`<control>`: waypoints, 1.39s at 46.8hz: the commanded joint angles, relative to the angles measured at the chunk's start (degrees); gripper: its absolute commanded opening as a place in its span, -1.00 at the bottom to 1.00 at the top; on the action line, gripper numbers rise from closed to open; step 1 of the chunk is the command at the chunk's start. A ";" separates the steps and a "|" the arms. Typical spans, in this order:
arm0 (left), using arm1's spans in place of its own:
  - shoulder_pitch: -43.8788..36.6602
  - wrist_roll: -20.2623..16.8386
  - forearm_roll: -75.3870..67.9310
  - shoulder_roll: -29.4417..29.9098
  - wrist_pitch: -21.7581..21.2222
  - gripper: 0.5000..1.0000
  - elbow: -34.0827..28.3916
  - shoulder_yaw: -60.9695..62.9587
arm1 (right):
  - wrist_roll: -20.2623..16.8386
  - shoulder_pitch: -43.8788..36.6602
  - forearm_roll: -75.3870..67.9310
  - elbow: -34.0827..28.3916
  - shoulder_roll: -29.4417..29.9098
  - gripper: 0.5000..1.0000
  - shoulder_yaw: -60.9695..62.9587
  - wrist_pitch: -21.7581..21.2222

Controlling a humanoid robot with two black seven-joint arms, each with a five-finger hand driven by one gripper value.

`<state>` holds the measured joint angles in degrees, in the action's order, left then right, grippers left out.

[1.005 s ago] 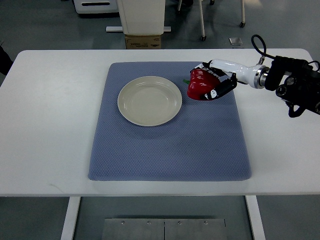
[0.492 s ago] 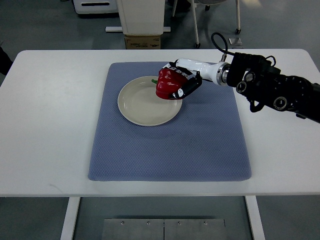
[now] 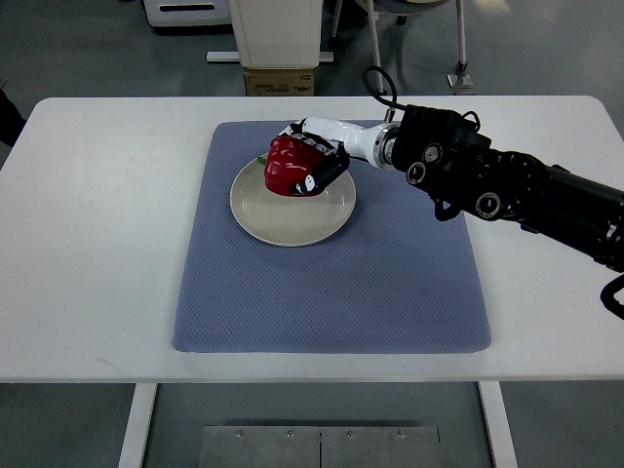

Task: Place red pepper on plate with right hand
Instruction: 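Lower the pepper onto the plate and open the right hand, then raise the open right hand up away from the pepper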

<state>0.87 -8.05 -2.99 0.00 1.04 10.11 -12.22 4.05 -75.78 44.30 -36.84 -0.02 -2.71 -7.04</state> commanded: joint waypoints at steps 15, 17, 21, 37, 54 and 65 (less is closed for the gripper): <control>0.01 -0.03 0.00 0.00 0.01 1.00 0.00 0.00 | -2.73 1.34 -2.11 0.19 0.02 -1.00 0.33 1.94; 0.01 -0.03 0.00 0.00 0.01 1.00 0.00 0.00 | -2.73 1.60 -2.11 0.19 0.02 -1.00 0.33 1.94; 0.01 0.05 0.00 0.00 0.01 1.00 0.00 0.00 | -2.73 2.30 -2.11 0.10 0.02 -1.00 0.33 2.03; 0.01 -0.03 0.00 0.00 0.01 1.00 0.00 0.00 | -1.94 3.71 -4.40 -0.17 0.02 -0.39 0.42 2.64; 0.01 -0.03 0.00 0.00 0.01 1.00 0.00 0.00 | -0.88 4.41 -4.92 -0.34 0.02 1.00 0.42 2.64; 0.01 -0.03 0.00 0.00 0.01 1.00 0.00 0.00 | -0.88 3.97 -6.59 -0.34 0.02 1.00 0.77 2.64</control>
<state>0.88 -8.05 -2.99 0.00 1.06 10.11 -12.22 3.19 -71.62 37.78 -37.18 0.00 -2.28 -4.39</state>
